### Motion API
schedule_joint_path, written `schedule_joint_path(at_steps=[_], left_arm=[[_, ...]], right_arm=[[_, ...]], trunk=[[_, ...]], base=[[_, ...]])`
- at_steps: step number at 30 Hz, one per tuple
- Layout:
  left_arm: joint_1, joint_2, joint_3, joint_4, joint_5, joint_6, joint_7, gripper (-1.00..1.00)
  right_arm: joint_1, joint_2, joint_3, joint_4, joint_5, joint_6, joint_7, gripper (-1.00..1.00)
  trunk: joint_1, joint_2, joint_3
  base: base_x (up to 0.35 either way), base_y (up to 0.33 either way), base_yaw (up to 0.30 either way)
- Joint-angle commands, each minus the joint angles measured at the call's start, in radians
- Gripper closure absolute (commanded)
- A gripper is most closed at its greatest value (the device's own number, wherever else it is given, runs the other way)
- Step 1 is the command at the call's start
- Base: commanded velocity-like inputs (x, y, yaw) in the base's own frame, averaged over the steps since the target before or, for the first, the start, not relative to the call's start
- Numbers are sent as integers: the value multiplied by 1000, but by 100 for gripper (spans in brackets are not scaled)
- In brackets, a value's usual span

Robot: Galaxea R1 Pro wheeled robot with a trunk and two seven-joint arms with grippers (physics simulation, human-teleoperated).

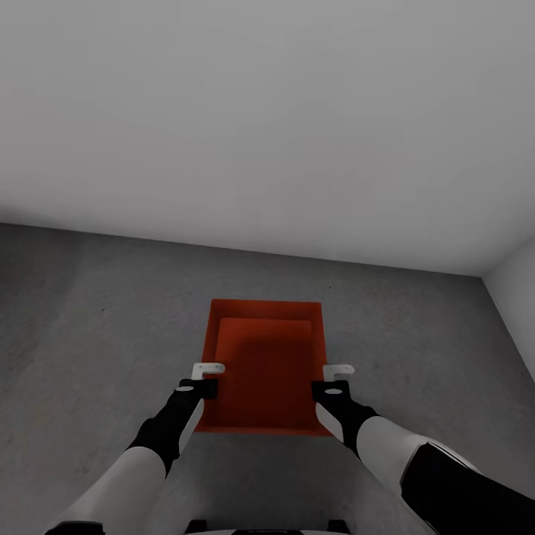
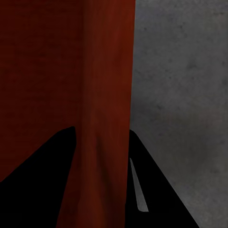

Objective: Move the two storage containers from the living room to the garage. In the garage, place one container on the floor and stack the other container on top of it (either order is fine).

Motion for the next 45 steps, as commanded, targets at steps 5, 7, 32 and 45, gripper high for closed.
schedule_joint_path(at_steps=[5,7,32,45], left_arm=[[0,-21,4,1,-7,34,1,100],[0,-22,4,1,-7,34,1,100],[0,-22,4,1,-7,34,1,100],[0,-22,4,1,-7,34,1,100]], right_arm=[[-1,1,2,-1,27,-1,-6,100],[-1,1,2,-1,27,-1,-6,100],[-1,1,2,-1,27,-1,-6,100],[-1,1,2,-1,27,-1,-6,100]], trunk=[[19,-36,-17],[27,-50,-23],[123,-225,-101],[157,-288,-129]], base=[[0,0,0],[0,0,0],[0,0,0],[0,0,0]])
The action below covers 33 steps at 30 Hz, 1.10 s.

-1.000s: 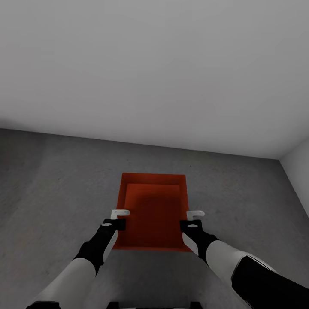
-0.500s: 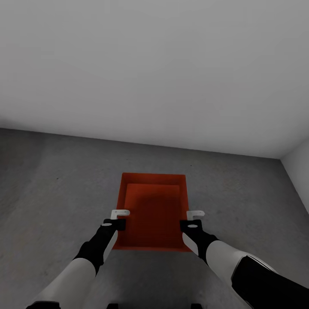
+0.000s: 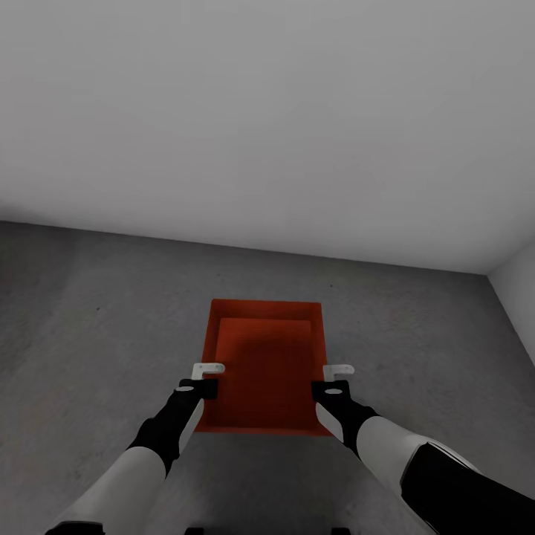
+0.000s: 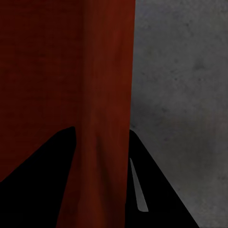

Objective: Move the two storage containers from the living room to the garage. In the garage, place one container on the floor and stack the other container on top of it (either order is fine).

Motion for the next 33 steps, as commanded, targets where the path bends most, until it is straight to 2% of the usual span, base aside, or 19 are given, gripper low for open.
schedule_joint_path(at_steps=[1,18,23,33], left_arm=[[0,-22,4,1,-7,34,1,100],[0,-22,4,2,-7,34,0,100],[0,-22,4,2,-7,34,1,100],[0,-22,4,2,-7,34,1,100]], right_arm=[[-1,1,2,-1,27,-1,-5,100],[-1,1,2,-1,29,-1,-5,100],[-1,2,2,-1,29,-1,-5,100],[-1,1,2,-1,29,-1,-5,100]], trunk=[[4,-8,-4],[69,-127,-57],[69,-127,-57],[108,-197,-88]], base=[[0,0,0],[0,0,0],[0,0,0],[0,0,0]])
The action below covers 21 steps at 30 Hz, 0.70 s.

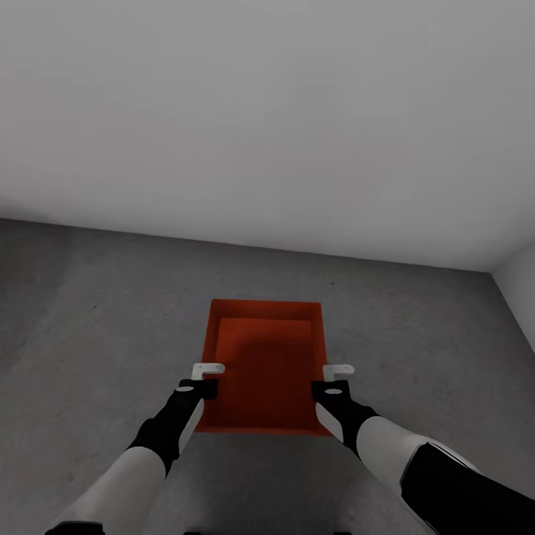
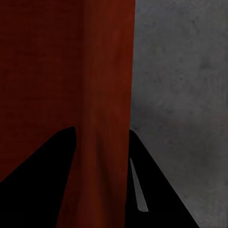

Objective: Move the two storage containers from the living room to the garage. In the garage, place one container on the floor and stack the other container on top of it (either order is fine).

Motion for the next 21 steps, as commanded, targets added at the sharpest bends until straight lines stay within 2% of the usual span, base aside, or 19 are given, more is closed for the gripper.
schedule_joint_path(at_steps=[1,7,21], left_arm=[[0,-22,4,1,-8,36,1,100],[1,-22,4,1,-8,36,2,100],[1,-22,4,1,-8,36,2,100]], right_arm=[[-1,0,2,-1,27,-2,-4,100],[-1,1,2,-1,27,-2,-4,100],[-1,1,2,-1,27,-2,-4,100]], trunk=[[4,-8,-4],[8,-15,-7],[61,-113,-51]], base=[[0,0,0],[0,0,0],[0,0,0]])
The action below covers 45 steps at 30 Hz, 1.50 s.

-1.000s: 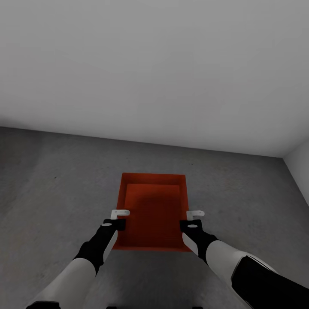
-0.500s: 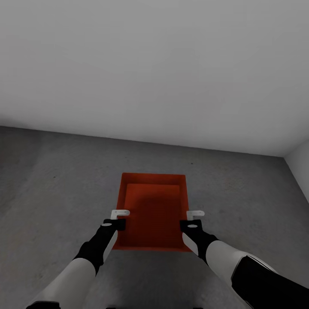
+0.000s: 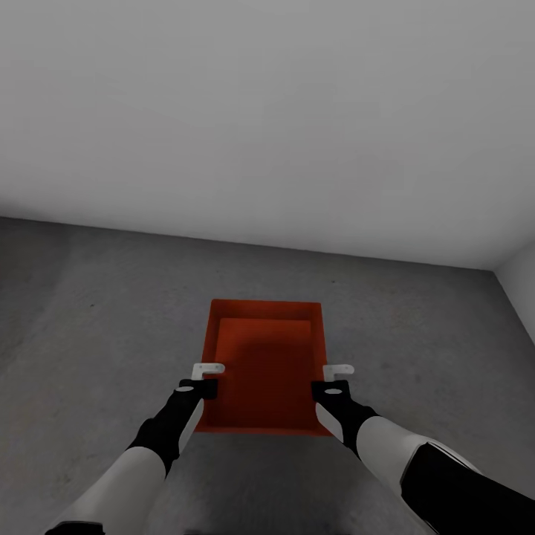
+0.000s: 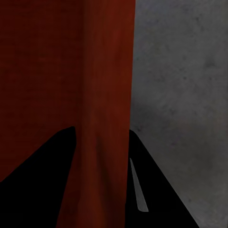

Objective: Move the two storage containers from the living room to the garage. In the garage, place one container on the floor and stack the other container on top of it (either order is fine).

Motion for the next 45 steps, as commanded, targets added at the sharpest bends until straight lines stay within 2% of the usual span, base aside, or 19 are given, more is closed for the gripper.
schedule_joint_path(at_steps=[1,15,30,33,45], left_arm=[[0,-22,4,1,-9,36,1,100],[0,-22,4,2,-9,36,1,100],[0,-22,4,2,-9,36,0,100],[0,-22,4,2,-9,36,0,100],[0,-22,4,4,-9,36,0,100]], right_arm=[[-1,1,2,-1,27,-2,-4,100],[-1,1,2,0,27,-2,-4,100],[-1,1,2,0,27,-2,-4,100],[-1,0,3,1,27,-2,-4,100],[-1,1,2,2,27,-2,-4,100]], trunk=[[4,-8,-4],[8,-15,-7],[65,-120,-54],[65,-120,-54],[111,-204,-91]], base=[[0,0,0],[0,0,0],[0,0,0],[0,0,0],[0,0,0]])
